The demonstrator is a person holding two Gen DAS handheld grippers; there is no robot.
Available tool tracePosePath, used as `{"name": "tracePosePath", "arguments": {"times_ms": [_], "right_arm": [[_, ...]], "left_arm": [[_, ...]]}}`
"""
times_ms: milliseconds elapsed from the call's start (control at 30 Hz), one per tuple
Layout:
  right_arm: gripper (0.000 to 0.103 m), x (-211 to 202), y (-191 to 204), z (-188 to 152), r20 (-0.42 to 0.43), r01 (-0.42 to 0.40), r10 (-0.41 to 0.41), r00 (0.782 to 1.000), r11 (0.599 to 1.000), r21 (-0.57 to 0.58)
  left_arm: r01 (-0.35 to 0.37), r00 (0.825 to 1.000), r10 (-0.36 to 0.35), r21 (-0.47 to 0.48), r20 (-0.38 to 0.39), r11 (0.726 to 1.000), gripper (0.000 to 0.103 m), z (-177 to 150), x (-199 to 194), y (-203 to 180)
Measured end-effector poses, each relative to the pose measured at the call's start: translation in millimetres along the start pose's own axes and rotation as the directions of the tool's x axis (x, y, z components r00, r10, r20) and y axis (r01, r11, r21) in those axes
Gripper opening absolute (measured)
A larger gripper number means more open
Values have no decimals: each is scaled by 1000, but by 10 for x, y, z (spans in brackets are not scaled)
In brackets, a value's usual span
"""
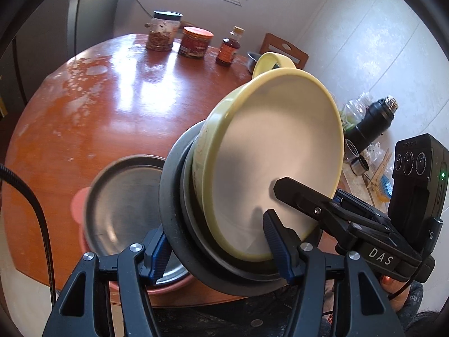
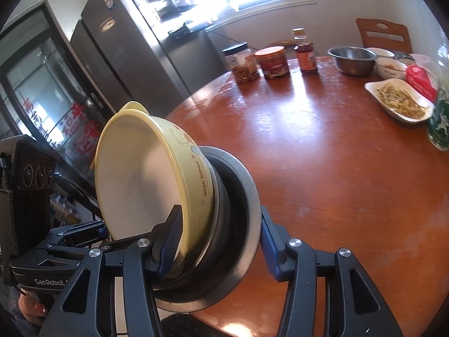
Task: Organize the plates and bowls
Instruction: 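Carry the bowl stack with both grippers toward the pink plate stack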
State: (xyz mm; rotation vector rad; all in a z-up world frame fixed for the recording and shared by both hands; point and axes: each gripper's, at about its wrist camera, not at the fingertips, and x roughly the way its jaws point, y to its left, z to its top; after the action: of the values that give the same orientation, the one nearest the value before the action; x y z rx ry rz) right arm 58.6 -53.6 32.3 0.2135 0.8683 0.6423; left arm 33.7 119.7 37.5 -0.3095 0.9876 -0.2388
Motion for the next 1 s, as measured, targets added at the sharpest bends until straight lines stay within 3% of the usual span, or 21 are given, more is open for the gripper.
{"name": "tracePosePath", "arguments": {"times_ms": [567, 1000], "right_arm": [[53, 361, 569, 219, 3, -30, 31, 1000, 996, -81], [53, 645, 598, 133, -60, -26, 21, 998, 997, -77]], "left_arm": [[-53, 996, 55, -32, 75, 998, 61, 113, -400, 519], [-44, 998, 47, -81, 39, 996, 61, -9, -200, 747]]}}
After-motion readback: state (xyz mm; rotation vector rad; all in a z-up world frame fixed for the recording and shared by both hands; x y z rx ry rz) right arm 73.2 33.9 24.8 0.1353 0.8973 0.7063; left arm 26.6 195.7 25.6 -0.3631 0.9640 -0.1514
